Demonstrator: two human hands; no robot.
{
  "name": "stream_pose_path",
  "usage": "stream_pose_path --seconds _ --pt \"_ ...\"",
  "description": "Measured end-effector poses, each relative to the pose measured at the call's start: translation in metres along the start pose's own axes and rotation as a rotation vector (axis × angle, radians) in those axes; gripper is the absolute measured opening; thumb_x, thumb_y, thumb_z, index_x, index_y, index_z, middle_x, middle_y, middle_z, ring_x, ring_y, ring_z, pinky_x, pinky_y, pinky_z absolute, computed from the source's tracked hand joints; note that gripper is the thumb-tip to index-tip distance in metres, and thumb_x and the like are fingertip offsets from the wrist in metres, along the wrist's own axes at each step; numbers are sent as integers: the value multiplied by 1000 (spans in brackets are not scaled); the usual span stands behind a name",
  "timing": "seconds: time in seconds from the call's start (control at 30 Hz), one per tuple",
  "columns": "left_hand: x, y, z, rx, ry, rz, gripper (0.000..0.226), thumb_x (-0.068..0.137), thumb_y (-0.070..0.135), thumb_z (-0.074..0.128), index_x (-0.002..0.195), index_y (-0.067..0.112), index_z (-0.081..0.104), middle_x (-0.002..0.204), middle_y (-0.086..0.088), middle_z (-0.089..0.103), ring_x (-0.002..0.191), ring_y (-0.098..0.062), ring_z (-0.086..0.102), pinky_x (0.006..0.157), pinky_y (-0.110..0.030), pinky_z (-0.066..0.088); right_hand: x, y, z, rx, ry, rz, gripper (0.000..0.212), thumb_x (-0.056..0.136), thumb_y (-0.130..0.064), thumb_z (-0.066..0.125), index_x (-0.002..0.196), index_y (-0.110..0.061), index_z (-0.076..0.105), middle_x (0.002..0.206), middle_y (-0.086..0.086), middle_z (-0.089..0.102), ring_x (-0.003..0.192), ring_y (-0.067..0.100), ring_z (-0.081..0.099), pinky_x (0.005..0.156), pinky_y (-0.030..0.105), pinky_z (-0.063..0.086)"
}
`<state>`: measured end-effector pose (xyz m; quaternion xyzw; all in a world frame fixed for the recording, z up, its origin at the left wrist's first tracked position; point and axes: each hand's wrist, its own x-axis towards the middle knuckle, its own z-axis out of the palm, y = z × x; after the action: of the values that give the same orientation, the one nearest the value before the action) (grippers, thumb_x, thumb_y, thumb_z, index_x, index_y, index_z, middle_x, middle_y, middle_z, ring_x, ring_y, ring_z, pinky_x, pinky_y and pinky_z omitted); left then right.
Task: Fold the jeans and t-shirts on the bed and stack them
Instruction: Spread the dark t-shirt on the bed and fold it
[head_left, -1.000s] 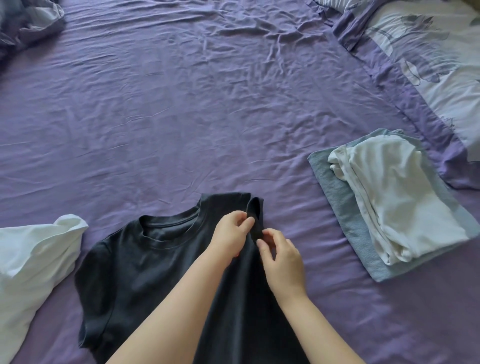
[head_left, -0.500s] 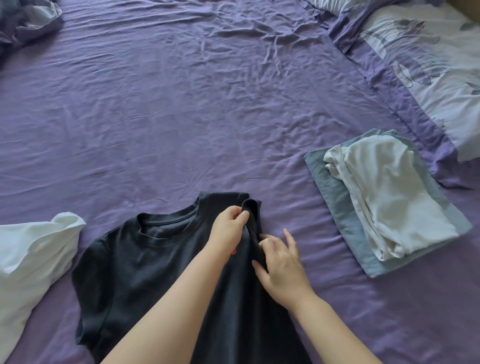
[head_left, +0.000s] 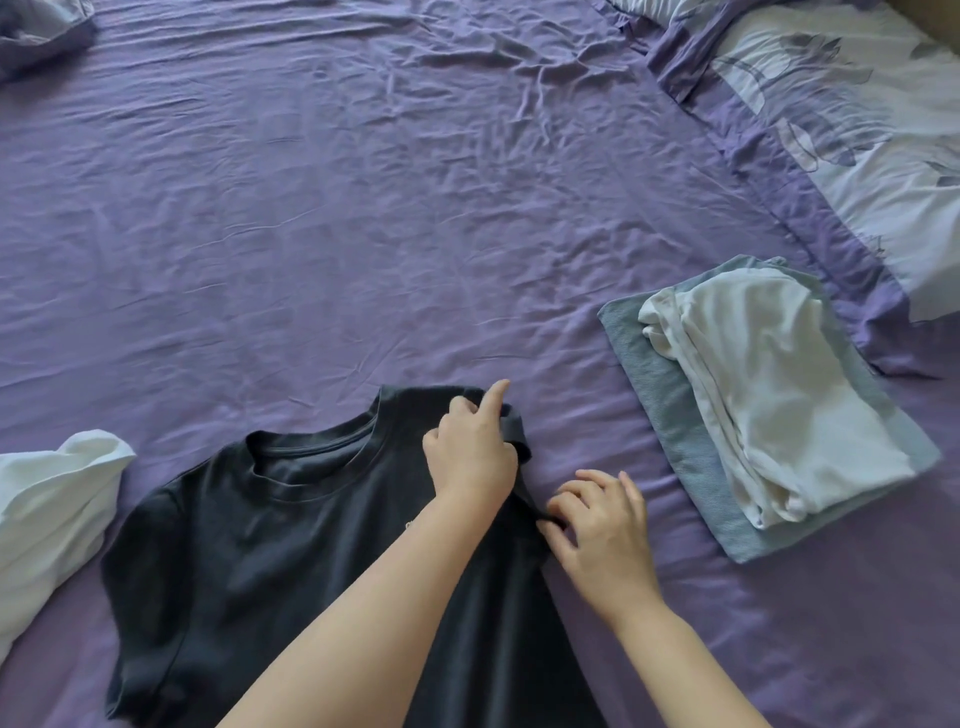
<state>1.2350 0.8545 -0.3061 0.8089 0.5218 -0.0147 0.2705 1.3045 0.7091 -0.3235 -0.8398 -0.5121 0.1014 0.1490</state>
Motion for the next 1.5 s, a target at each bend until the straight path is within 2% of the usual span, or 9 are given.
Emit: stream_pose_path --seconds 0.23,0.37,0.5,0.6,0.73,0.93,1.17,1.33,1.5 --pt "17 15 -2 -113 82 -33 13 91 28 50 96 18 57 92 0 58 86 -26 56 68 -31 34 -10 -4 4 66 71 86 24 66 -15 83 69 -16 59 68 -5 60 80 20 63 99 52 41" --pt "28 15 4 -417 -46 -321 21 94 27 39 104 16 53 101 -5 65 88 -25 58 68 -33 42 -9 -2 5 51 164 189 28 69 -14 81 69 -14 53 64 -5 55 70 20 59 96 52 43" --pt "14 13 18 -459 -175 -168 27 90 28 46 116 23 52 100 6 63 91 -16 57 73 -31 42 -5 -4 9 6 173 275 32 61 -10 84 79 -14 57 75 0 60 77 25 59 86 49 50" --pt "0 8 24 -615 -220 -12 42 87 9 44 128 21 50 122 4 59 113 -12 52 93 -23 39 -5 -9 18 -47 199 68 33 68 -6 77 98 -13 65 106 5 64 108 25 58 99 51 42" --pt "-14 -19 27 -359 -96 186 55 86 -3 40 137 17 45 146 -1 40 136 -16 31 108 -19 23 -5 -20 26 -208 47 -88 33 74 -20 74 106 -16 67 126 3 61 128 28 48 103 59 34" --pt "-50 -89 23 277 -79 263 54 100 28 33 149 28 13 160 1 4 147 -25 -3 118 -44 -1 2 -49 28 -325 -121 -194 56 73 -29 74 126 -18 58 134 13 54 131 30 43 104 60 32" --pt "-100 -165 -10 362 -75 136 52 98 35 36 147 33 18 159 2 9 147 -27 2 116 -51 -1 12 -112 44 -332 -228 -356 56 73 -43 73 123 -19 62 130 15 57 125 32 50 101 60 35" --pt "-127 -220 -52 322 83 -23 54 67 18 79 119 25 64 133 -10 56 126 -34 50 100 -56 41 24 -176 64 -319 -339 -530 56 75 -43 72 124 -19 60 133 16 55 125 34 49 98 54 43" --pt "-113 -276 -81 184 279 -364 63 93 15 47 149 19 19 156 -13 16 143 -28 17 118 -42 15 58 -234 96 -312 -381 -717 52 97 -33 41 145 -19 27 155 9 20 144 28 10 115 49 9"
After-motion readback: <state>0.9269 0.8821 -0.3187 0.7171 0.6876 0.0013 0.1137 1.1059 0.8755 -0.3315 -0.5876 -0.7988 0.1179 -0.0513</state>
